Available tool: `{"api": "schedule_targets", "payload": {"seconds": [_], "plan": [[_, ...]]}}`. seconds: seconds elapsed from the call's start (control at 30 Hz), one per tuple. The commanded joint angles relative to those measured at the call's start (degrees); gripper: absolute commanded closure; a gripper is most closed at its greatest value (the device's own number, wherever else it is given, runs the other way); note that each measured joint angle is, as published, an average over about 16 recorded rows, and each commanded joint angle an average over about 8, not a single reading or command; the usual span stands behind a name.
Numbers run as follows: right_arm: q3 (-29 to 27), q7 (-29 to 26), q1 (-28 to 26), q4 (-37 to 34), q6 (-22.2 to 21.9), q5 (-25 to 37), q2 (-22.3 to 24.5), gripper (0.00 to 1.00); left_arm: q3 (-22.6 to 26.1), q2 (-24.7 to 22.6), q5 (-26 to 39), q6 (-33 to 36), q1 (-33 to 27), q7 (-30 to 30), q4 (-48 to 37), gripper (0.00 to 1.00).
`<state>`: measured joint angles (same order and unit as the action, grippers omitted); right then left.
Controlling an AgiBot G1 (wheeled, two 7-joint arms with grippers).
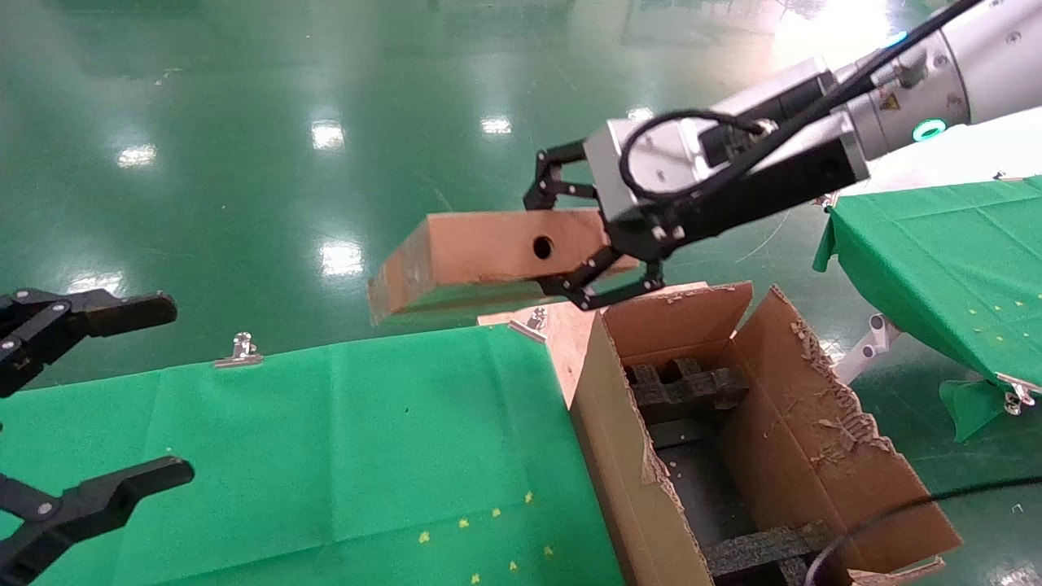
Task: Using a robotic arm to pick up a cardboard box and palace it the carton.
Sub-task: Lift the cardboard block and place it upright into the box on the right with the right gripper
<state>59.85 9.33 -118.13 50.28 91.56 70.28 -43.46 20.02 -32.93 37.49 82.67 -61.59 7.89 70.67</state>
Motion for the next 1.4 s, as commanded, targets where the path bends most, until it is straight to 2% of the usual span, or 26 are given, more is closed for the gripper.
{"api": "schedule_targets", "payload": {"seconds": [0.03,0.33,0.7,1.07,1.4], "plan": [[2.3,0.9,-0.8,-1.0,0.0,-1.6,0.4,1.0,0.0,0.0,0.0,0.0,0.0,0.0,0.0,0.0],[12.0,4.2,-8.4,-4.2,0.1,-2.7,8.3,1.0,0.0,0.0,0.0,0.0,0.0,0.0,0.0,0.0],[25.0,5.6,-16.8,-8.0,0.1,0.7,18.2,1.0,0.0,0.0,0.0,0.0,0.0,0.0,0.0,0.0],[34.6,5.5,-18.3,-10.8,0.1,-3.2,21.6,1.0,0.0,0.0,0.0,0.0,0.0,0.0,0.0,0.0],[36.0,4.0,-17.4,-11.1,-0.9,-4.9,22.0,1.0,0.0,0.0,0.0,0.0,0.0,0.0,0.0,0.0]]}}
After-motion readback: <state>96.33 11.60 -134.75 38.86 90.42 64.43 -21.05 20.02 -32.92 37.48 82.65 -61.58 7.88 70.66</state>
